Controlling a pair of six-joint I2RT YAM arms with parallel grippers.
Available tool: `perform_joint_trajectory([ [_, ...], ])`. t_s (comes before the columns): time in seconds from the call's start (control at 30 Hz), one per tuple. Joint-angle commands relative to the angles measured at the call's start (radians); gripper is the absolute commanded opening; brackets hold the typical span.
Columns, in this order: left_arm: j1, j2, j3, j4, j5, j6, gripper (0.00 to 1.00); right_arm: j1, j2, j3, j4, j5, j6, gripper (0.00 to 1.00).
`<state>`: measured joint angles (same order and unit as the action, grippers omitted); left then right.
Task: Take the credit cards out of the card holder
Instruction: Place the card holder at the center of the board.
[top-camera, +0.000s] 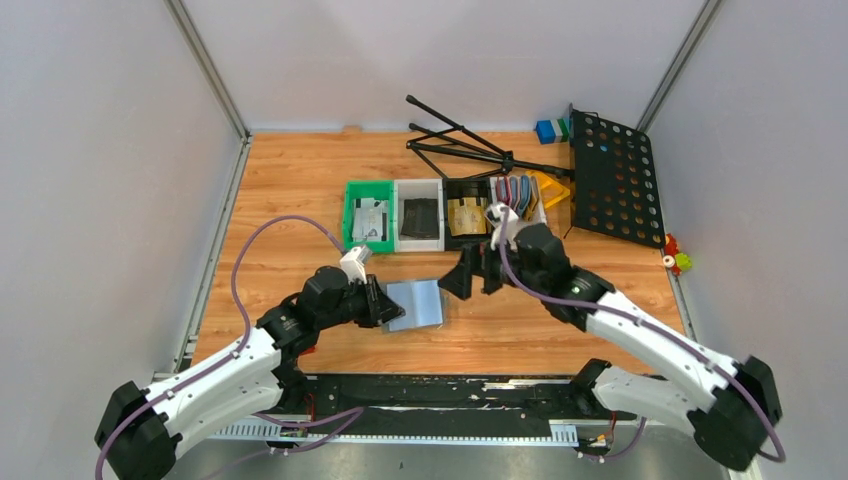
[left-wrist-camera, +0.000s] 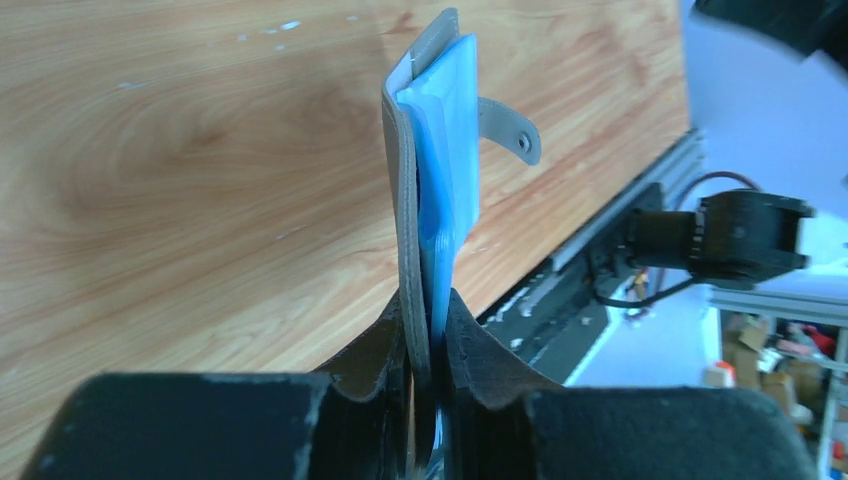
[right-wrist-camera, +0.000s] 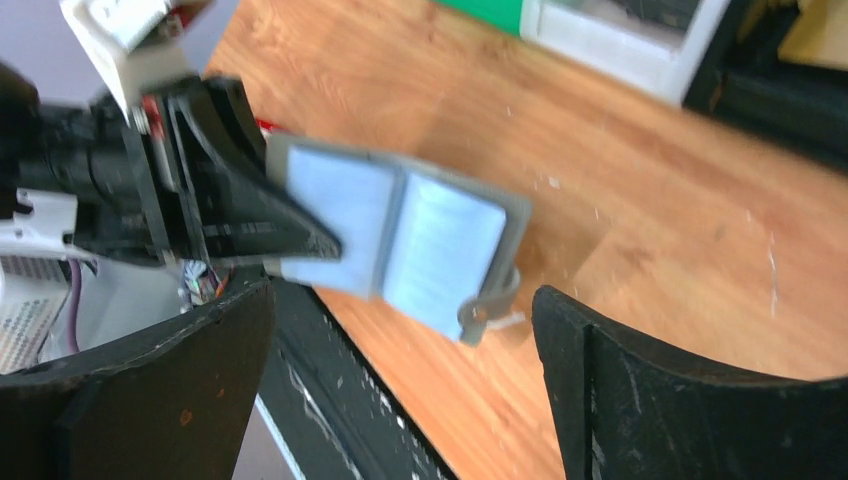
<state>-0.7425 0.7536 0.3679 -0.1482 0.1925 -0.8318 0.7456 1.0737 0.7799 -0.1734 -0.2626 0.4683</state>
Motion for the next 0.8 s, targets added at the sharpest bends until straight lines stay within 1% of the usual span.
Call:
perform_joint_trajectory([
  [0.0, 0.007, 0.008, 0.036, 0.177, 0.097, -0.092, 0.19, 0.004, -0.212, -0.121, -0.082, 0.003, 0.019, 1.0],
  [0.1, 0.009, 0.023, 0.034, 0.253, 0.148, -0.142, 0.2, 0.003, -0.321, -0.187, -0.104, -0.008, 0.054, 0.99],
  [0.23, 0.008, 0.053, 0.036, 0.362, 0.216, -0.207, 0.2, 0.004, -0.406, -0.255, -0.121, -0.037, 0.093, 0.97],
  [0.43, 0.009, 0.097, 0.019, 0.538, 0.308, -0.314, 0.2, 0.004, -0.433, -0.312, -0.091, -0.057, 0.117, 0.95],
  [0.57, 0.008, 0.099, 0.009, 0.623, 0.342, -0.359, 0.2, 0.004, -0.433, -0.304, -0.133, 0.009, 0.132, 0.93],
  [0.63, 0.008, 0.094, 0.014, 0.622, 0.347, -0.36, 0.2, 0.003, -0.445, -0.299, -0.162, 0.072, 0.151, 0.88],
  [0.67, 0.008, 0.092, 0.016, 0.62, 0.348, -0.36, 0.21, 0.002, -0.457, -0.301, -0.17, 0.1, 0.162, 0.83],
  [0.7, 0.008, 0.089, 0.016, 0.619, 0.348, -0.361, 0.21, 0.002, -0.472, -0.305, -0.171, 0.121, 0.173, 0.74],
  [0.77, 0.008, 0.09, 0.014, 0.624, 0.355, -0.366, 0.21, 0.002, -0.506, -0.321, -0.15, 0.135, 0.191, 0.65],
])
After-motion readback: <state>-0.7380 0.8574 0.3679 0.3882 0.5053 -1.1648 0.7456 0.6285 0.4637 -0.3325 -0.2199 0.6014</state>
